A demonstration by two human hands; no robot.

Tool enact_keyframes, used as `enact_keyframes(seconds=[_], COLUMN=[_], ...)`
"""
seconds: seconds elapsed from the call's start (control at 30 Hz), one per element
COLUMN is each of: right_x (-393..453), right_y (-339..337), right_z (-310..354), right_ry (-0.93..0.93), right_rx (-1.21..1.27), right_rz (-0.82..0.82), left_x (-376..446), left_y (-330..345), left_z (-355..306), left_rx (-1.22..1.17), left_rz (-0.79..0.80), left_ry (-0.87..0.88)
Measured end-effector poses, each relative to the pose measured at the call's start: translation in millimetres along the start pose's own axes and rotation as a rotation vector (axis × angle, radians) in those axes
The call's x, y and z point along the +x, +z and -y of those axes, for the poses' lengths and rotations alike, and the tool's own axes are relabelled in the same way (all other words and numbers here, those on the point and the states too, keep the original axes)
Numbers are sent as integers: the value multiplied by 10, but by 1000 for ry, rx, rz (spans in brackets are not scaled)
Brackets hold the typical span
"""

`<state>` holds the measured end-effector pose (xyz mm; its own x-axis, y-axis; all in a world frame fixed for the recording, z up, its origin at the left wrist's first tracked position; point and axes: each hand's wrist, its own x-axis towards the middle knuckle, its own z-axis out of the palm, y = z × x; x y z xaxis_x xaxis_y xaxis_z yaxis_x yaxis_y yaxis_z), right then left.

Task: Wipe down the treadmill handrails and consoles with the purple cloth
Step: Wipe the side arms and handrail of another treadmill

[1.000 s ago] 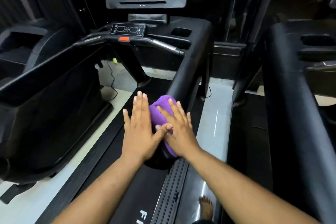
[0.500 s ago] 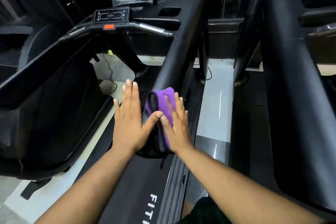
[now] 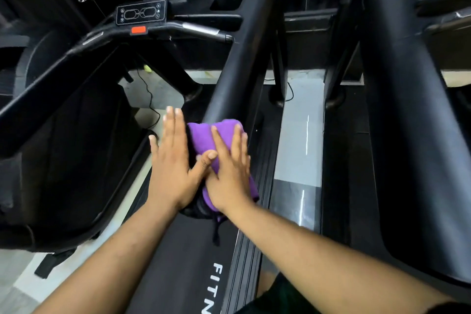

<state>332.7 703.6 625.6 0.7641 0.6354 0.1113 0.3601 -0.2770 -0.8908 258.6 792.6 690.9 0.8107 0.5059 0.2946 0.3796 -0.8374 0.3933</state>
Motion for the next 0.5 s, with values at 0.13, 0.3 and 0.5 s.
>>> enact_keyframes(seconds=[0.13, 0.3, 0.5], right_x=[580, 4, -250], right_y=[-186, -102, 62], right_z=[299, 48, -407], right_ry=[-209, -443, -193], right_rx=[-351, -247, 186], right_rz=[157, 11, -82], left_x=[-49, -103, -60], left_y=[-9, -25, -11], left_z=[-31, -62, -5], left_rx=[-98, -170, -79], left_rz=[-94, -172, -62], left_ry=[-18, -17, 7])
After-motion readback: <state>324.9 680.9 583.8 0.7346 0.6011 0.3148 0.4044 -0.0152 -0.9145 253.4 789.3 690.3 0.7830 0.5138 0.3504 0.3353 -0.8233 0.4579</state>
